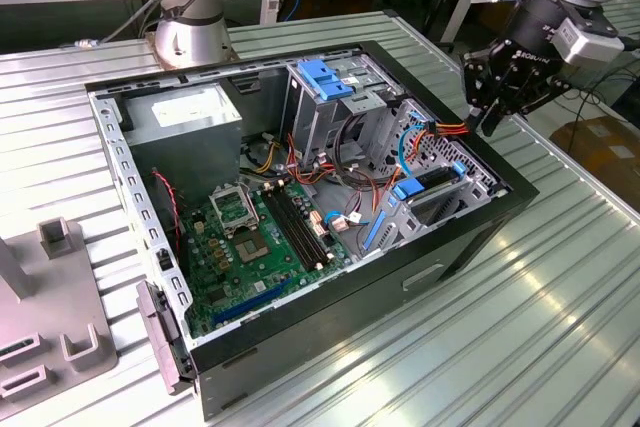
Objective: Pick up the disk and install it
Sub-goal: 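Insert the first disk wire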
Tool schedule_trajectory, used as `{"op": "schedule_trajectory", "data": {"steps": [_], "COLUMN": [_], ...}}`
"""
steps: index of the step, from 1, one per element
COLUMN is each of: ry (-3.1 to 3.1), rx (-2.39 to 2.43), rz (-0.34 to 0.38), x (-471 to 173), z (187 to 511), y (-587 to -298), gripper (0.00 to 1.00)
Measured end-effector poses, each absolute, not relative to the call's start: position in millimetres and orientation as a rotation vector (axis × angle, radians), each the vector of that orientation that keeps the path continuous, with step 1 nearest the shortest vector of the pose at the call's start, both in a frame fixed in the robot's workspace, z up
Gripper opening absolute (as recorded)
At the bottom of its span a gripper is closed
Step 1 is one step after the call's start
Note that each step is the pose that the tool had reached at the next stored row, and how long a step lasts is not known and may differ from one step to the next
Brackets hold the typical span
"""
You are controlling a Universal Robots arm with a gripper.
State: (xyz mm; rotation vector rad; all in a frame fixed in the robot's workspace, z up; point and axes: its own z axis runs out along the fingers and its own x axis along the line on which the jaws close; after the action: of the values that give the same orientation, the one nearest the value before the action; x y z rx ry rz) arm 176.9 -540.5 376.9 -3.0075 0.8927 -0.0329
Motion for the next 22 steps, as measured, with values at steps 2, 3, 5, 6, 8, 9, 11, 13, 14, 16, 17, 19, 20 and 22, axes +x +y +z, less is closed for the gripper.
{"op": "schedule_trajectory", "data": {"steps": [2,3,5,6,8,9,11,13,14,16,17,19,20,22], "ry": [0.880,0.876,0.866,0.864,0.863,0.863,0.863,0.863,0.863,0.862,0.862,0.862,0.862,0.862], "rx": [-3.011,-3.013,-3.016,-3.017,-3.017,-3.017,-3.016,-3.016,-3.013,-3.012,-3.011,-3.011,-3.011,-3.011], "rz": [-0.033,-0.033,-0.035,-0.034,-0.035,-0.037,-0.039,-0.042,-0.053,-0.066,-0.069,-0.072,-0.072,-0.073], "x": [177,177,177,177,178,178,178,178,178,179,179,178,178,179], "z": [377,376,375,374,372,372,371,370,369,368,368,368,367,367], "y": [-539,-537,-527,-526,-525,-525,-525,-525,-525,-524,-524,-524,-524,-524], "gripper": [0.37,0.37,0.37,0.37,0.37,0.37,0.37,0.37,0.37,0.37,0.37,0.37,0.37,0.37]}}
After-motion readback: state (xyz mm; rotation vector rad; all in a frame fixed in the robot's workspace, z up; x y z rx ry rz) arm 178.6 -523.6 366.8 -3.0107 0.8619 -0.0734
